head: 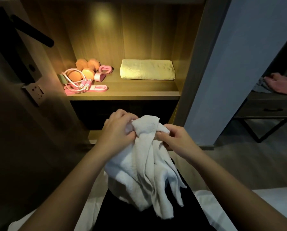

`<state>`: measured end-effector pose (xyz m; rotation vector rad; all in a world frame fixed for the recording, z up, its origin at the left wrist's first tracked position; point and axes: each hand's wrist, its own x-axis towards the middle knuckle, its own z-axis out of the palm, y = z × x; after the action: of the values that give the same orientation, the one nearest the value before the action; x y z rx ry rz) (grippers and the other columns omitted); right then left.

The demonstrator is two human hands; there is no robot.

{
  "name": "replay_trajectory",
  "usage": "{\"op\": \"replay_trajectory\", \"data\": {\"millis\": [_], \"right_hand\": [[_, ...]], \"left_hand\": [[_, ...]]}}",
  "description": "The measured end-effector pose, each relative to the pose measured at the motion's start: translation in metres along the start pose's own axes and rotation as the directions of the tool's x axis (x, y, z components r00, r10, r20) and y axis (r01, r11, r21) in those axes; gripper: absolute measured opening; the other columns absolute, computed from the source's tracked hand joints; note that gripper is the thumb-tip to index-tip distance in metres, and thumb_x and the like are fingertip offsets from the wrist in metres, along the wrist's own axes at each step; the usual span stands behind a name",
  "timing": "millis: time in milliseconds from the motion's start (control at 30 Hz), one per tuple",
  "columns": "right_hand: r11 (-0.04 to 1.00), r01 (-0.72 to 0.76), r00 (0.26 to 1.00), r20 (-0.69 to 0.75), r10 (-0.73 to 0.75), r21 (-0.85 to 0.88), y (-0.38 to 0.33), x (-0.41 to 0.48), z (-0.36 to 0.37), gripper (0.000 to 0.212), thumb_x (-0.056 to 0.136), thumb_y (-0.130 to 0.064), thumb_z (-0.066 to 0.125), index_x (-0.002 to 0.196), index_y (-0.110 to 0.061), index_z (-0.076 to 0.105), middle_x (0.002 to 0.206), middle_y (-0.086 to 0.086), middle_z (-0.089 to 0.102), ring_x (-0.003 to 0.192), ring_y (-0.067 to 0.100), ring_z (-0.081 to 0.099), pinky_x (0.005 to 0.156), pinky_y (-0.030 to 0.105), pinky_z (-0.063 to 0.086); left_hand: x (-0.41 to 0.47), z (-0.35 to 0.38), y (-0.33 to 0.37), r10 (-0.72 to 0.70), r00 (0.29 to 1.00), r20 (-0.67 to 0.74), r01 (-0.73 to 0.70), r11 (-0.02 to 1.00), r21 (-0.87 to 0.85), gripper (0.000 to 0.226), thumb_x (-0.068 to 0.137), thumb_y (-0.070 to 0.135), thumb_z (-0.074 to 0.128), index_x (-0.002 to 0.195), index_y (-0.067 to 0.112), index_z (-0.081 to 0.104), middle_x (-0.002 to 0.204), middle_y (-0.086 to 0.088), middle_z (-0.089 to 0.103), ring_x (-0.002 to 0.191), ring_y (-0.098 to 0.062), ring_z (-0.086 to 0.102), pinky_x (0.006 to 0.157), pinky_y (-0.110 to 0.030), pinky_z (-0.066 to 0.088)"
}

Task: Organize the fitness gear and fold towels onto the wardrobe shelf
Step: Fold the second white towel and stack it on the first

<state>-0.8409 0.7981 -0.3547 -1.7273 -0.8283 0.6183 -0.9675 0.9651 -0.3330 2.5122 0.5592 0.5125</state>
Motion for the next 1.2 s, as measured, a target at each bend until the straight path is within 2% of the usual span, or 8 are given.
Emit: {"op": "replay_trajectory", "data": {"millis": [233,333,533,733,900,967,1067,1200], "right_hand": [[0.978,0.147,0.986,0.106,-0.132,-0.151,-0.012,0.009,-0.008,0.012,0.091,-0.028,0.06,0.085,-0.021,0.067,0.077,-0.002,0.063,0.07,0.011,0.06,0.062,0.027,0.047],[0.973,0.115,0.992,0.079,-0.101,-0.199,-0.006,0.008,-0.012,0.005,0.091,-0.026,0.062,0.09,-0.023,0.066,0.083,-0.006,0.065,0.078,0.011,0.062,0.069,0.031,0.052],[0.96,-0.05,0.999,-0.01,0.049,-0.274,0.016,0.011,-0.013,0.017,0.085,-0.024,0.07,0.093,-0.025,0.055,0.093,-0.007,0.059,0.082,0.01,0.057,0.066,0.023,0.048],[0.946,-0.211,0.952,0.167,0.255,-0.245,0.021,0.017,-0.012,0.067,0.074,-0.043,0.078,0.129,-0.04,0.039,0.113,-0.012,0.061,0.097,0.008,0.064,0.082,0.031,0.058],[0.974,-0.159,0.903,0.376,0.21,-0.162,0.015,0.02,-0.026,0.051,0.08,-0.071,0.054,0.12,-0.04,0.059,0.113,-0.017,0.066,0.102,0.001,0.063,0.094,0.032,0.051],[0.975,-0.173,0.917,0.338,0.212,-0.142,0.014,0.02,-0.026,0.051,0.088,-0.069,0.043,0.113,-0.032,0.067,0.105,-0.015,0.069,0.095,0.001,0.063,0.093,0.031,0.048],[0.978,-0.062,0.975,0.196,0.102,-0.197,0.011,0.025,-0.019,0.025,0.096,-0.031,0.056,0.098,-0.011,0.07,0.09,0.008,0.067,0.078,0.014,0.061,0.077,0.037,0.049],[0.995,-0.08,0.984,-0.162,0.07,-0.061,-0.007,0.035,-0.027,0.02,0.098,-0.02,0.045,0.091,-0.022,0.063,0.09,0.005,0.066,0.08,0.023,0.062,0.069,0.035,0.047]], "left_hand": [[-0.01,0.006,0.024,-0.054,0.988,0.145,0.043,0.996,0.081,0.058,0.079,0.066,0.052,0.126,0.031,0.05,0.107,0.011,0.056,0.095,-0.008,0.053,0.078,-0.031,0.051],[-0.005,0.011,0.019,-0.079,0.992,0.098,0.054,0.972,0.229,0.036,0.09,0.039,0.055,0.124,0.026,0.052,0.105,0.006,0.058,0.092,-0.013,0.055,0.076,-0.03,0.048],[0.001,0.004,0.003,-0.147,0.98,0.133,0.139,0.988,0.067,0.027,0.095,0.02,0.048,0.121,0.023,0.056,0.097,0.002,0.063,0.082,-0.014,0.059,0.073,-0.039,0.053],[0.014,-0.004,-0.012,-0.206,0.974,0.098,0.216,0.972,-0.098,0.029,0.096,0.006,0.042,0.104,0.018,0.067,0.099,-0.001,0.065,0.094,-0.016,0.058,0.079,-0.035,0.049],[0.029,-0.015,-0.021,-0.223,0.972,0.071,0.233,0.943,-0.239,0.038,0.091,-0.001,0.041,0.093,0.024,0.07,0.094,0.004,0.068,0.094,-0.014,0.059,0.073,-0.031,0.046],[0.037,-0.019,-0.021,-0.196,0.978,0.077,0.21,0.94,-0.269,0.04,0.09,-0.002,0.042,0.089,0.026,0.07,0.091,0.006,0.068,0.092,-0.011,0.059,0.07,-0.029,0.044],[0.045,-0.025,-0.016,-0.145,0.984,0.103,0.168,0.947,-0.273,0.042,0.089,-0.001,0.043,0.086,0.03,0.071,0.089,0.011,0.069,0.089,-0.006,0.06,0.068,-0.026,0.043],[0.056,-0.039,-0.012,-0.119,0.987,0.108,0.139,0.968,-0.207,0.04,0.089,0.001,0.047,0.083,0.032,0.072,0.087,0.012,0.068,0.088,-0.005,0.058,0.069,-0.027,0.043]]}}
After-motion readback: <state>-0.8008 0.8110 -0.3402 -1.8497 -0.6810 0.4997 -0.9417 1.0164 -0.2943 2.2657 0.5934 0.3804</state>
